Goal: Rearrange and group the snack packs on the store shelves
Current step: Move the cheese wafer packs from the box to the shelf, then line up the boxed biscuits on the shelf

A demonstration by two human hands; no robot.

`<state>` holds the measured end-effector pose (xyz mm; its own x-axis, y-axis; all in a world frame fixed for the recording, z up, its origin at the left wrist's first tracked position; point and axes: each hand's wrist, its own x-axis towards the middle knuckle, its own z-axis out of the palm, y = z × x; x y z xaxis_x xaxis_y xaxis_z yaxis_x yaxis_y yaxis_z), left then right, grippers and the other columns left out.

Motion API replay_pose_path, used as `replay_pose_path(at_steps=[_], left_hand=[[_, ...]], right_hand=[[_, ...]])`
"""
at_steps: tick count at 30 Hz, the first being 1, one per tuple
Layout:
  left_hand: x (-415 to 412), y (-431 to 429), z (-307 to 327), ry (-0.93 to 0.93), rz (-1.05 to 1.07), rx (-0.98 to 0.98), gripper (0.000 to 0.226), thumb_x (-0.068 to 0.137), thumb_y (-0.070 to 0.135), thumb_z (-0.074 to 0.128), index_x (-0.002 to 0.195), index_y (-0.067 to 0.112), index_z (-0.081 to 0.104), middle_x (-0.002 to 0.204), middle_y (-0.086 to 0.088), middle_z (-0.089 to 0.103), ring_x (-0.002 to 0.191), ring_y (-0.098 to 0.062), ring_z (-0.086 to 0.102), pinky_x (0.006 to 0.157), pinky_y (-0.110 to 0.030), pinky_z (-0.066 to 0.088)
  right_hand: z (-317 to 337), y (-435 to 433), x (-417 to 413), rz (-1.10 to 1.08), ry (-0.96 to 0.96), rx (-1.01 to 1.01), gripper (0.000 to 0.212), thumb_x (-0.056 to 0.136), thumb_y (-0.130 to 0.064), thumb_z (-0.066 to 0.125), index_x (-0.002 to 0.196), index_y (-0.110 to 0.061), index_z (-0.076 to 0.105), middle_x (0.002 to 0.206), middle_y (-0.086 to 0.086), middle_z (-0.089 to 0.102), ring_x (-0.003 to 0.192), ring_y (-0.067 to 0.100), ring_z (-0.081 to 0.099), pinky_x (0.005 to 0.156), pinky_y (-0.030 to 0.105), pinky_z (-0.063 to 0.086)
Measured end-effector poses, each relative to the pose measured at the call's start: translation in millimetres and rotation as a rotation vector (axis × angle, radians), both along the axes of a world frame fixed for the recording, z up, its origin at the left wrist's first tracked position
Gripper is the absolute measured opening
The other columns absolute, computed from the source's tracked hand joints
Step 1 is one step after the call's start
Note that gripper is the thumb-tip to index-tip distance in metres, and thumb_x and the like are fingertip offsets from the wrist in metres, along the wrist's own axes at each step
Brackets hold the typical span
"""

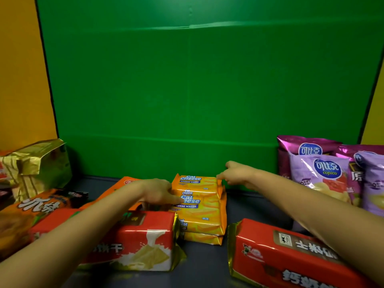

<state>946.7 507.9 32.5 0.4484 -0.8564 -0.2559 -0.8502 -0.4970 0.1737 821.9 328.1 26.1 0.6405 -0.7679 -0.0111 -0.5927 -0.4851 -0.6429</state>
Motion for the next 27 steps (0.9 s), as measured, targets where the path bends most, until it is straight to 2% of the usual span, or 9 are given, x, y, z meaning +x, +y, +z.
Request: replay_pose_path(at_steps=[2, 4, 6, 9, 13, 16, 19, 23, 27], left_hand=[[6.2, 7.1, 4.0, -0.034, -0.031, -0.078, 0.047, 0.088, 0.049, 0.05, 0.106, 0.007, 0.055, 0.105, -0.011, 0.062, 0.094, -0.025, 0.063, 0.077, -0.032, 0.05], [8.3, 26.5, 10.5, 0.071, -0.059, -0.222, 0.046, 0.089, 0.045, 0.051, 0.114, 0.007, 0.059, 0.107, -0.013, 0.067, 0.074, -0.014, 0.06, 0.065, -0.023, 0.047], [8.8, 50.1, 15.6, 0.173, -0.085, -0.339, 0.039, 0.09, 0.042, 0.051, 0.111, 0.011, 0.062, 0.101, -0.011, 0.07, 0.067, -0.007, 0.059, 0.063, -0.018, 0.047], [13.8, 83.9, 12.2, 0.122, -0.077, -0.438, 0.044, 0.084, 0.053, 0.046, 0.112, 0.022, 0.062, 0.102, 0.001, 0.07, 0.087, -0.007, 0.065, 0.08, -0.021, 0.051], [12.6, 121.5, -5.7, -0.005, -0.055, -0.589, 0.066, 0.073, 0.079, 0.03, 0.112, 0.035, 0.06, 0.11, 0.015, 0.065, 0.098, 0.001, 0.059, 0.091, -0.031, 0.048], [15.2, 142.2, -20.6, -0.122, -0.059, -0.566, 0.075, 0.055, 0.094, 0.018, 0.106, 0.05, 0.053, 0.11, 0.024, 0.06, 0.097, 0.004, 0.057, 0.088, -0.026, 0.047], [21.0, 152.6, -29.9, -0.238, -0.037, -0.5, 0.105, 0.047, 0.099, 0.013, 0.126, 0.04, 0.049, 0.125, 0.015, 0.059, 0.104, -0.004, 0.056, 0.095, -0.03, 0.046], [22.8, 153.1, -36.6, -0.426, -0.026, -0.449, 0.129, 0.034, 0.102, 0.009, 0.136, 0.029, 0.042, 0.131, 0.009, 0.058, 0.108, -0.009, 0.059, 0.092, -0.025, 0.046], [23.2, 157.1, -36.0, -0.454, -0.008, -0.423, 0.13, 0.031, 0.102, 0.023, 0.136, 0.028, 0.04, 0.131, 0.008, 0.057, 0.108, -0.01, 0.059, 0.091, -0.025, 0.046]], right_hand=[[14.9, 7.8, -14.5, 0.071, 0.059, -0.125, 0.06, 0.088, -0.02, 0.055, 0.139, 0.0, 0.03, 0.145, 0.016, 0.039, 0.128, 0.025, 0.042, 0.103, 0.03, 0.035], [31.2, 18.9, -36.4, 0.152, 0.077, -0.233, 0.053, 0.09, -0.02, 0.053, 0.138, -0.003, 0.037, 0.146, 0.012, 0.04, 0.132, 0.023, 0.04, 0.106, 0.026, 0.03], [43.5, 31.8, -63.1, 0.208, 0.066, -0.29, 0.044, 0.091, -0.02, 0.052, 0.132, -0.006, 0.046, 0.14, 0.009, 0.048, 0.127, 0.019, 0.045, 0.102, 0.022, 0.031], [51.2, 50.2, -109.4, 0.254, 0.065, -0.301, 0.033, 0.091, -0.023, 0.052, 0.123, -0.014, 0.055, 0.127, -0.002, 0.058, 0.116, 0.011, 0.052, 0.098, 0.021, 0.036], [43.4, 67.0, -164.7, 0.266, 0.007, -0.273, 0.014, 0.086, -0.036, 0.055, 0.099, -0.038, 0.057, 0.098, -0.023, 0.061, 0.089, -0.01, 0.059, 0.075, 0.005, 0.043], [27.9, 75.8, -196.9, 0.23, -0.013, -0.302, 0.04, 0.066, -0.066, 0.051, 0.097, -0.043, 0.059, 0.099, -0.025, 0.066, 0.097, -0.002, 0.061, 0.085, 0.015, 0.047], [11.4, 80.6, -221.2, 0.195, 0.027, -0.371, 0.066, 0.048, -0.093, 0.041, 0.093, -0.049, 0.059, 0.102, -0.041, 0.057, 0.093, -0.013, 0.058, 0.074, 0.013, 0.049], [-4.4, 87.4, -240.0, 0.13, 0.158, -0.388, 0.068, 0.036, -0.098, 0.041, 0.095, -0.066, 0.048, 0.09, -0.041, 0.06, 0.088, -0.017, 0.058, 0.075, 0.015, 0.051], [-10.4, 88.7, -247.7, 0.104, 0.283, -0.468, 0.084, 0.032, -0.1, 0.037, 0.105, -0.059, 0.039, 0.103, -0.03, 0.059, 0.088, -0.005, 0.06, 0.084, 0.023, 0.051]])
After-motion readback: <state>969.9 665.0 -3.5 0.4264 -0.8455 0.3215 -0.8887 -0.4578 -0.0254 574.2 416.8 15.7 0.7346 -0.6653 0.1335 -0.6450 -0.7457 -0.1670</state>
